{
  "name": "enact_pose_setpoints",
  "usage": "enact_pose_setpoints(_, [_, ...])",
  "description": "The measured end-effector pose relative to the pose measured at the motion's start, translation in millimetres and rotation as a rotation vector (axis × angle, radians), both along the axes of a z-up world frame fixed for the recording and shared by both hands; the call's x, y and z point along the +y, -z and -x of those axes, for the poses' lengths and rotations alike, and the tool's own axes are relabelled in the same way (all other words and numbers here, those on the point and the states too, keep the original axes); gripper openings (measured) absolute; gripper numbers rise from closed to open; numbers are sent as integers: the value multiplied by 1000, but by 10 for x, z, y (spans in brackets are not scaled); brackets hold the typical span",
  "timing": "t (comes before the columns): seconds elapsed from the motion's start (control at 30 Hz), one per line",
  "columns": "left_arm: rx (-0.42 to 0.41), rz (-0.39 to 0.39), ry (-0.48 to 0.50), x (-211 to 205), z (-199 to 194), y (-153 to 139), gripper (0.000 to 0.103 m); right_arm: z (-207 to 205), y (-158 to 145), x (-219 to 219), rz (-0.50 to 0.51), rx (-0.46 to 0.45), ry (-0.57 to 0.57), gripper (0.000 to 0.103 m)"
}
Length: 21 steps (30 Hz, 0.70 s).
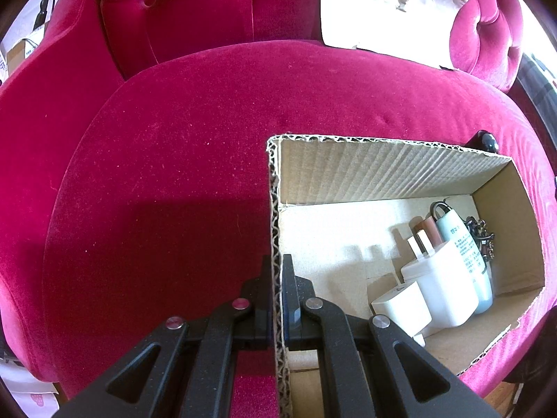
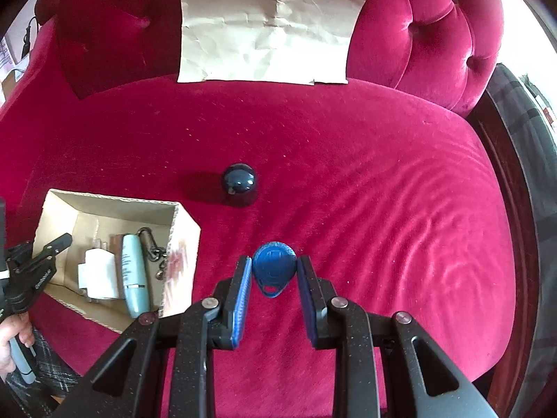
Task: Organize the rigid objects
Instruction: 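Carry the blue key fob with the right tool into the box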
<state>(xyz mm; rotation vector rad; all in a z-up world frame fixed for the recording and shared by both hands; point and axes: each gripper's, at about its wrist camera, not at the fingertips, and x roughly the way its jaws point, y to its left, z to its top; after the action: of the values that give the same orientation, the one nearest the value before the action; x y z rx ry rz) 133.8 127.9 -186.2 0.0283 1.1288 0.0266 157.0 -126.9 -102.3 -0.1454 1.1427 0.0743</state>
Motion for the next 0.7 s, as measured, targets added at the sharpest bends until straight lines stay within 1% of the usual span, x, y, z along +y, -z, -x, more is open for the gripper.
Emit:
enact_pose_setpoints(0.33, [1, 3, -3, 1, -16, 31, 3, 79, -188, 194, 5, -15, -22, 28])
enact_pose_setpoints(0.7, [0, 5, -3, 22, -1, 3, 3, 147, -238, 424, -2, -14, -42, 28])
